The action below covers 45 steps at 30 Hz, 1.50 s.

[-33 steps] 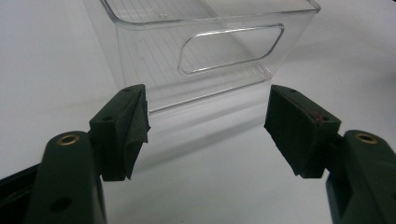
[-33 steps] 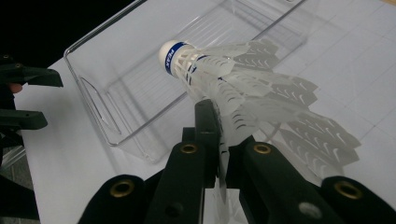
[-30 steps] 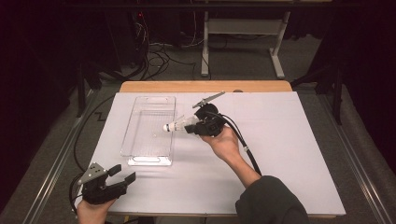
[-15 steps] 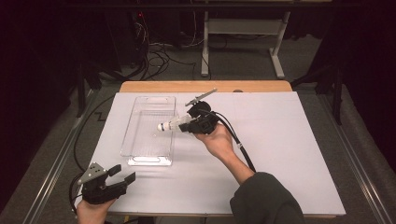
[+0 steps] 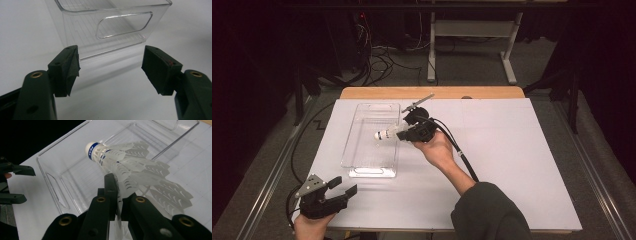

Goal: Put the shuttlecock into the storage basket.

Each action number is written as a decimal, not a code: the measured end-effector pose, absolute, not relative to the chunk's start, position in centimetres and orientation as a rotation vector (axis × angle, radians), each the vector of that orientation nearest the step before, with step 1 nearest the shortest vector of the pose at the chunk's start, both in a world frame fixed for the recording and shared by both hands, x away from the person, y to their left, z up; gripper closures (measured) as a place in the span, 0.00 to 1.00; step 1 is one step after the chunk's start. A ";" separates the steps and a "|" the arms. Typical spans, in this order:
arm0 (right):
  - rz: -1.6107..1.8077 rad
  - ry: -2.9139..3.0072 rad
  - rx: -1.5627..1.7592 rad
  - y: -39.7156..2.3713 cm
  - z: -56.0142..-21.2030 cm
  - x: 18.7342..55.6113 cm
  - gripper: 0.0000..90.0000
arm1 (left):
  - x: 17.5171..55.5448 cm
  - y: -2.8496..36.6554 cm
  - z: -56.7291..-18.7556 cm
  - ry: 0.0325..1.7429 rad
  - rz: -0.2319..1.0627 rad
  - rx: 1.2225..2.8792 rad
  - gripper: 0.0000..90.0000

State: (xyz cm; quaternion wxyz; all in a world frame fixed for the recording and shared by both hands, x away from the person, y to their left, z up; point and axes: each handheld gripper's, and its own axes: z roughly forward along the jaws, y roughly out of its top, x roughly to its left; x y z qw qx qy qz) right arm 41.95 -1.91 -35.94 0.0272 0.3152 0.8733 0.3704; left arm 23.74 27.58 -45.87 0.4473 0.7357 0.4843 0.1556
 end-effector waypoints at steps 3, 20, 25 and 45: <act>1.136 2.703 0.970 -1.5 -36.1 42.0 0.99 | 23.7 27.6 -45.8 1.198 0.388 1.821 0.34; 1.127 2.728 0.946 0.3 -36.3 42.0 0.99 | 23.7 27.6 -45.9 1.195 0.386 1.824 0.34; 1.122 2.742 0.933 1.2 -36.3 42.1 0.99 | 23.7 27.5 -45.9 1.190 0.385 1.828 0.34; 1.103 2.764 0.930 3.7 -37.2 42.7 0.99 | 23.7 27.4 -45.9 1.190 0.379 1.833 0.35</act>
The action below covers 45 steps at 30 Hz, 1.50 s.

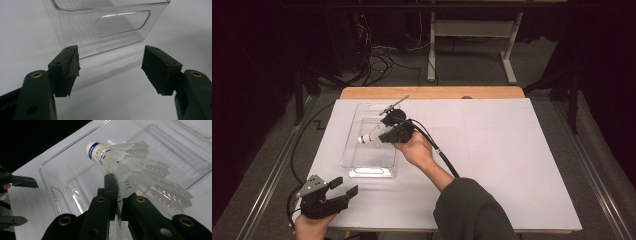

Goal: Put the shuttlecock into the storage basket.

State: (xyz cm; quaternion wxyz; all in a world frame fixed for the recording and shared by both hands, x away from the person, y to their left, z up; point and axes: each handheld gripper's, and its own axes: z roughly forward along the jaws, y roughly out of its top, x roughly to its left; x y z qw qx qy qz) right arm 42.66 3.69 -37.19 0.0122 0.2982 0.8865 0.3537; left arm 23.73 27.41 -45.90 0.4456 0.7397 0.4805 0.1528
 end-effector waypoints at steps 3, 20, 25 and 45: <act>1.098 2.767 0.931 4.1 -37.4 42.7 0.99 | 23.7 27.4 -45.9 1.190 0.378 1.832 0.35; 1.027 2.795 0.926 6.3 -38.8 43.4 0.99 | 23.7 27.4 -45.9 1.189 0.374 1.829 0.35; 1.002 2.802 0.924 6.8 -39.2 43.5 0.98 | 23.7 27.4 -45.9 1.188 0.373 1.828 0.35; 0.925 2.818 0.922 8.3 -40.4 43.6 0.98 | 23.7 27.3 -45.9 1.184 0.369 1.829 0.35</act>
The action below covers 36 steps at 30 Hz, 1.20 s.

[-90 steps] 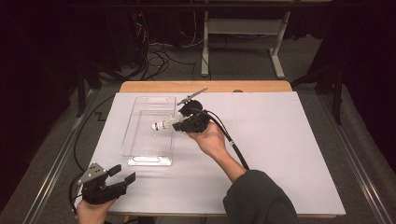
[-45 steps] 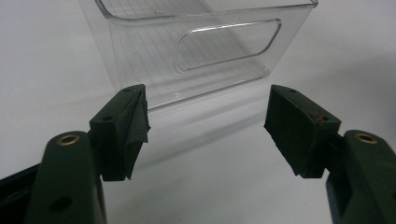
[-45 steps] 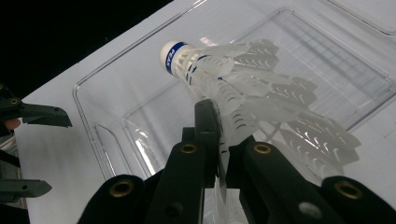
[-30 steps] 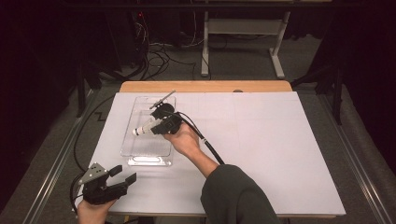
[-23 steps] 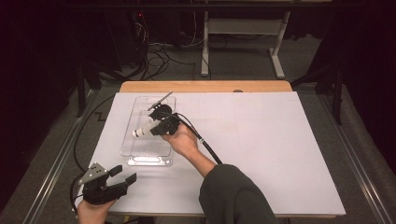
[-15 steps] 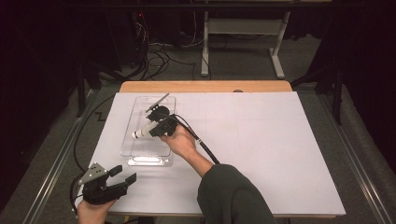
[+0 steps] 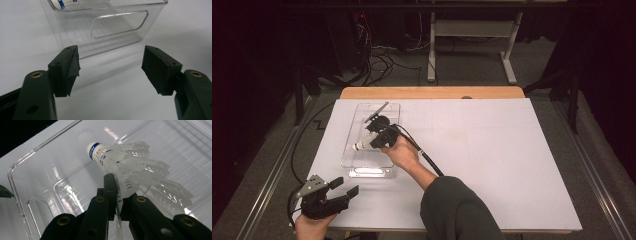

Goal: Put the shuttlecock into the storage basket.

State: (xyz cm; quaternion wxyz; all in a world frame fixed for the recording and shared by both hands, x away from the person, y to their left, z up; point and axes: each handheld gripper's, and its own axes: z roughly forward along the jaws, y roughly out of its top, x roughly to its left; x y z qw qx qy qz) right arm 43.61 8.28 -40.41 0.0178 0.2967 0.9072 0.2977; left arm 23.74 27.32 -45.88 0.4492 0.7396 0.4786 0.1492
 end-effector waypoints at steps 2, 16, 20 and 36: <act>0.920 2.820 0.928 8.3 -40.5 43.7 0.98 | 23.7 27.3 -45.9 1.182 0.370 1.831 0.35; 0.893 2.852 0.922 8.7 -41.0 43.9 0.91 | 23.7 27.3 -45.9 1.180 0.369 1.831 0.35; 0.883 2.863 0.922 8.7 -41.0 43.9 0.83 | 23.7 27.2 -45.8 1.177 0.368 1.831 0.35; 0.834 2.887 0.915 8.2 -40.9 44.2 0.66 | 23.7 27.2 -45.9 1.177 0.370 1.833 0.35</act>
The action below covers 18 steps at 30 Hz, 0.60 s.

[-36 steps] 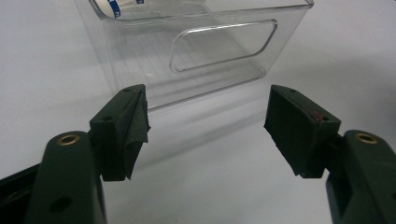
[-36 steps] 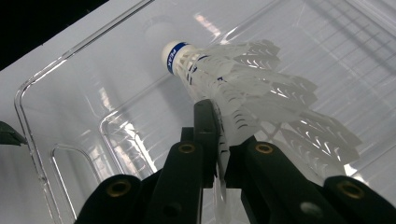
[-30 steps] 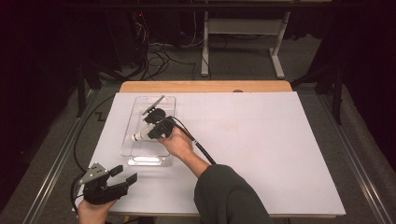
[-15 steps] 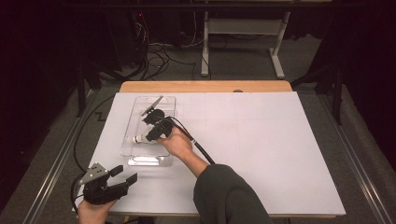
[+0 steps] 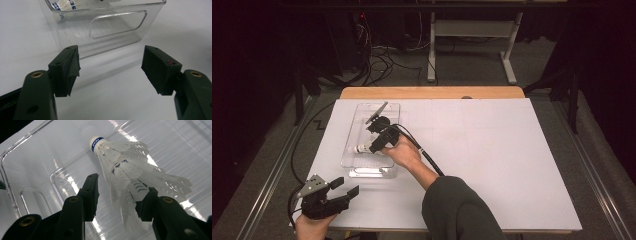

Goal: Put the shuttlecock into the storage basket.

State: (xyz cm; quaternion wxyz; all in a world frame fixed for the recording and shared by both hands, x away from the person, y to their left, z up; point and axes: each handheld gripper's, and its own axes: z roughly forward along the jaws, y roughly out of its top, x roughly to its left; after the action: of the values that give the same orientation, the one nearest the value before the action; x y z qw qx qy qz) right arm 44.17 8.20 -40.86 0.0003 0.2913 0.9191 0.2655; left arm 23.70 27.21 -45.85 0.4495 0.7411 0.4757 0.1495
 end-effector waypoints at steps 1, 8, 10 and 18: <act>0.833 2.889 0.918 8.1 -40.8 44.2 0.66 | 23.7 27.2 -45.8 1.176 0.370 1.834 0.35; 0.838 2.895 0.940 7.7 -40.9 44.3 0.64 | 23.7 27.2 -45.9 1.177 0.369 1.833 0.35; 0.841 2.898 0.946 7.4 -41.0 44.4 0.64 | 23.7 27.2 -45.9 1.176 0.370 1.835 0.35; 0.847 2.901 0.964 6.5 -40.7 44.4 0.67 | 23.7 27.2 -45.9 1.177 0.368 1.835 0.35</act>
State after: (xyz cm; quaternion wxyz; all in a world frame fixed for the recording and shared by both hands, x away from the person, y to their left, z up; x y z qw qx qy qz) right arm 44.39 6.54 -40.72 -0.0153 0.3038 0.9144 0.2670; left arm 23.72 27.17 -45.86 0.4487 0.7417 0.4758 0.1489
